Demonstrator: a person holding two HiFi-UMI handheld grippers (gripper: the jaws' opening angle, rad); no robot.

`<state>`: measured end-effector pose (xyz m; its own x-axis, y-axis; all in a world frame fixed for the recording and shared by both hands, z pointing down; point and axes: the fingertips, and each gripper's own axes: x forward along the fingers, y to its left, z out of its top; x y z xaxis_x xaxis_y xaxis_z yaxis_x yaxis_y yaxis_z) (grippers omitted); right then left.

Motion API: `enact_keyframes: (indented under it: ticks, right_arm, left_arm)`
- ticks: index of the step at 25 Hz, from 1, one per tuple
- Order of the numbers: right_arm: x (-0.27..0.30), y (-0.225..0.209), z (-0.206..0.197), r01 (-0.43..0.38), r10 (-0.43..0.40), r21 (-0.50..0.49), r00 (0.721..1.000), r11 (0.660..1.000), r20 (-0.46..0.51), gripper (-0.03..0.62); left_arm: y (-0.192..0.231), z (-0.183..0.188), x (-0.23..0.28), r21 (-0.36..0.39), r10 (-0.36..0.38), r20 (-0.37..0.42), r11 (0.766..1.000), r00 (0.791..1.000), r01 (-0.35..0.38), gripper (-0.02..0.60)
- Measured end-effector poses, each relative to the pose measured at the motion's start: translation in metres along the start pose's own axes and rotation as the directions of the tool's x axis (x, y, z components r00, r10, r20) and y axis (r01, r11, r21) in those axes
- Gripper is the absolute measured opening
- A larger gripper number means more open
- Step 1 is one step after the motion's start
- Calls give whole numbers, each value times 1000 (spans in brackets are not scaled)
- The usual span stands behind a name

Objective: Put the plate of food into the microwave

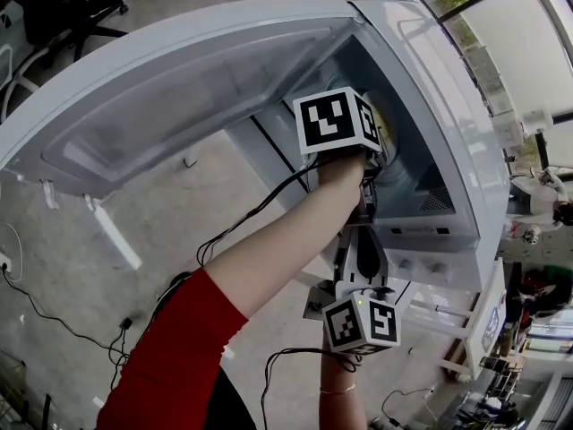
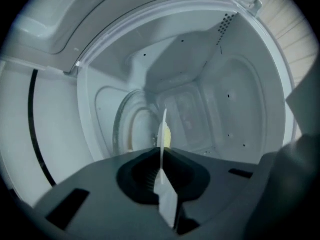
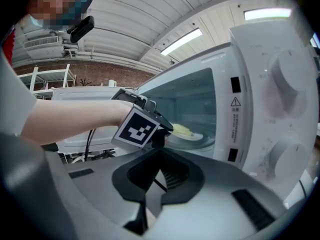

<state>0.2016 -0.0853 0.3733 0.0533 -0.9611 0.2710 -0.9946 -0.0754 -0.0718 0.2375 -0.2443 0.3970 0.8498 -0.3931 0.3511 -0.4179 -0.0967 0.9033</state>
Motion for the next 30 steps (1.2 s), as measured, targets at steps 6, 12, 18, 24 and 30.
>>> enact_keyframes:
  ticks: [6, 12, 18, 24, 30]
  right_arm:
    - [3, -3, 2, 3, -3, -2, 1000, 1000, -10, 14]
    - [6, -2, 9, -3, 3, -11, 1000, 1000, 1, 14]
    - [6, -1, 10, -10, 10, -16, 1000, 1000, 7, 14]
    - [7, 0, 8, -6, 6, -17, 1000, 1000, -1, 14]
    - [10, 0, 9, -15, 15, -4, 1000, 1000, -6, 14]
  left_arm:
    - [0, 5, 3, 115, 62, -19, 992, 998, -60, 20]
    - [-4, 21, 8, 268, 88, 33, 959, 996, -94, 29]
    - [0, 14, 7, 348, 145, -5, 928, 989, -134, 49]
    - [0, 16, 8, 457, 201, -9, 872, 980, -175, 66]
    - [-3, 19, 8, 536, 202, 5, 826, 979, -173, 72]
